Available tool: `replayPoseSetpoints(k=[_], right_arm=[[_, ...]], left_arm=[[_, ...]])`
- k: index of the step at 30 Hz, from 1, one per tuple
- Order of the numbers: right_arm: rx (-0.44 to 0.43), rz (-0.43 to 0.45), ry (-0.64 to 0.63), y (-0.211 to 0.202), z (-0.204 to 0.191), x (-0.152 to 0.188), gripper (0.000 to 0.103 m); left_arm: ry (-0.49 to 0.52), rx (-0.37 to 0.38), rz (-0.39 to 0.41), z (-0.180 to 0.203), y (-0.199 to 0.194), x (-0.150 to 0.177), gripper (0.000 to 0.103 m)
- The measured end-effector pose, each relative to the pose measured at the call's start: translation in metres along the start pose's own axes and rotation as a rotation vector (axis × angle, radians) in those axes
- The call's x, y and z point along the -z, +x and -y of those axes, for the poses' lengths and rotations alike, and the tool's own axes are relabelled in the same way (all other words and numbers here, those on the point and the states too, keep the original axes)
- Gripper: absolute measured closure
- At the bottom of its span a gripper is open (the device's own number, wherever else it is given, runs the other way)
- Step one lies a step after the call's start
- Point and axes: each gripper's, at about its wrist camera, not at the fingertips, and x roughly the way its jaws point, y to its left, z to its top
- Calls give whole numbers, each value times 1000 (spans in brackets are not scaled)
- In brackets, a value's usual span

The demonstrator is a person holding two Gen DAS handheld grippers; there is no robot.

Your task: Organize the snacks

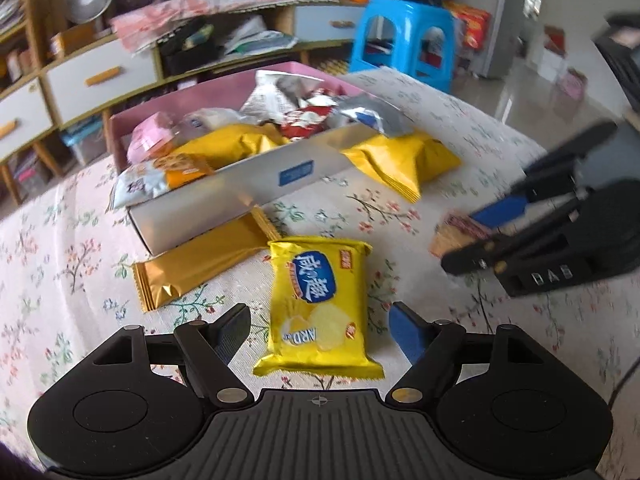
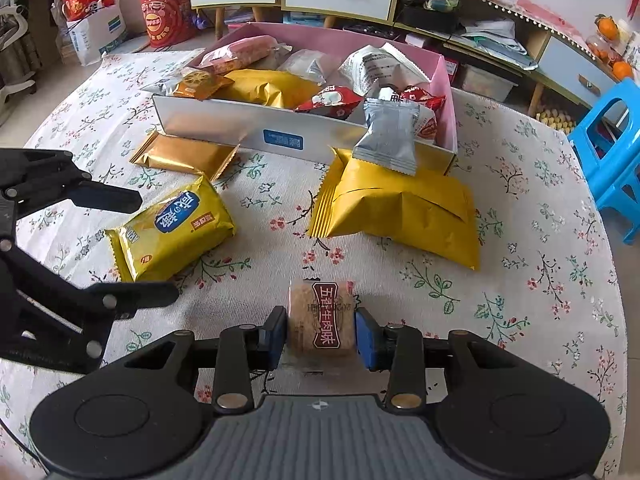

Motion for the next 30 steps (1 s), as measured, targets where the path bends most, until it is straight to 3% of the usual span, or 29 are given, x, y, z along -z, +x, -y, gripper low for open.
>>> replayPoseSetpoints(k=[5, 10, 19, 23, 30], right_arm=[[-3, 1, 15, 1, 1, 0, 76], [-11, 3, 31, 2, 2, -2, 79], [-41, 13, 49, -2, 2, -6, 79], [-67, 27, 64, -9, 0, -10, 79], [-92, 43, 104, -14, 1, -19, 79]], left_arm=[[-66, 18, 7, -2, 8, -1, 30], [-76, -13, 11, 3, 8, -2, 53], [-176, -60, 10, 6, -9, -3, 63], [-235, -64, 42, 3, -23, -7, 81], [-214, -69, 33, 2, -21, -3, 77]])
